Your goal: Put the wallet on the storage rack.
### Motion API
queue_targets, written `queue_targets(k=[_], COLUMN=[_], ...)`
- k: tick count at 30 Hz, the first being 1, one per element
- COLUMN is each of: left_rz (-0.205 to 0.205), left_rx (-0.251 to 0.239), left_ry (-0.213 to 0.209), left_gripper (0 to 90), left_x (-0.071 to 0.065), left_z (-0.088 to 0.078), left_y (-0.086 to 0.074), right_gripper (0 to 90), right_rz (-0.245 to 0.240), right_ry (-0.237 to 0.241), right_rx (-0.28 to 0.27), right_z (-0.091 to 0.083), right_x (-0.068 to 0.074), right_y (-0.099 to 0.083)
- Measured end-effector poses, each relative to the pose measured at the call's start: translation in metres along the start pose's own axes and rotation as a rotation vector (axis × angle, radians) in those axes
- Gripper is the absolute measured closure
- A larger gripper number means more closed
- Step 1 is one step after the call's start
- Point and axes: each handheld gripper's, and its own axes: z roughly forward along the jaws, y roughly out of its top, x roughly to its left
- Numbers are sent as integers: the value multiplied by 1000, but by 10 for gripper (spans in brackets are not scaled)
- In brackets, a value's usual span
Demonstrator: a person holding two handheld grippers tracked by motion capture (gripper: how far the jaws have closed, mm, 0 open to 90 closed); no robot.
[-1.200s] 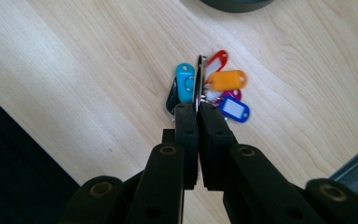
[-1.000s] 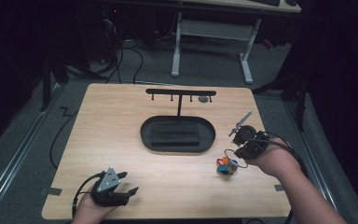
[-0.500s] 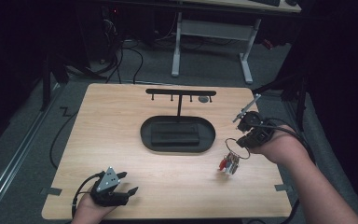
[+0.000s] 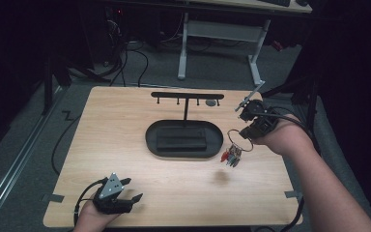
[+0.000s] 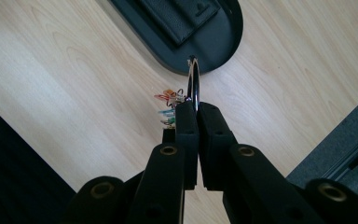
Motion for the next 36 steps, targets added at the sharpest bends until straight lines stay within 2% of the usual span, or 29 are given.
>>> queue_targets(k=[12,25,32,36], left_rz=[-3,-9,-8,-14], left_rx=[-1,1,2,0], left_ry=[1,2,-4,-4], left_gripper=[302,301,301,301], left_x=[1,3,5,6], left_z=[-1,-2,1,0], left_y=[-1,-2,-2,-4], right_gripper=[878,878,878,878], right_rz=[0,22,44,82], right_ry=[1,3,9,22], right_rx=[-20,-32,-46,-52], right_z=[7,16,25,32], right_x=[-11,-25,-34,-42], right_y=[27,57,69,75])
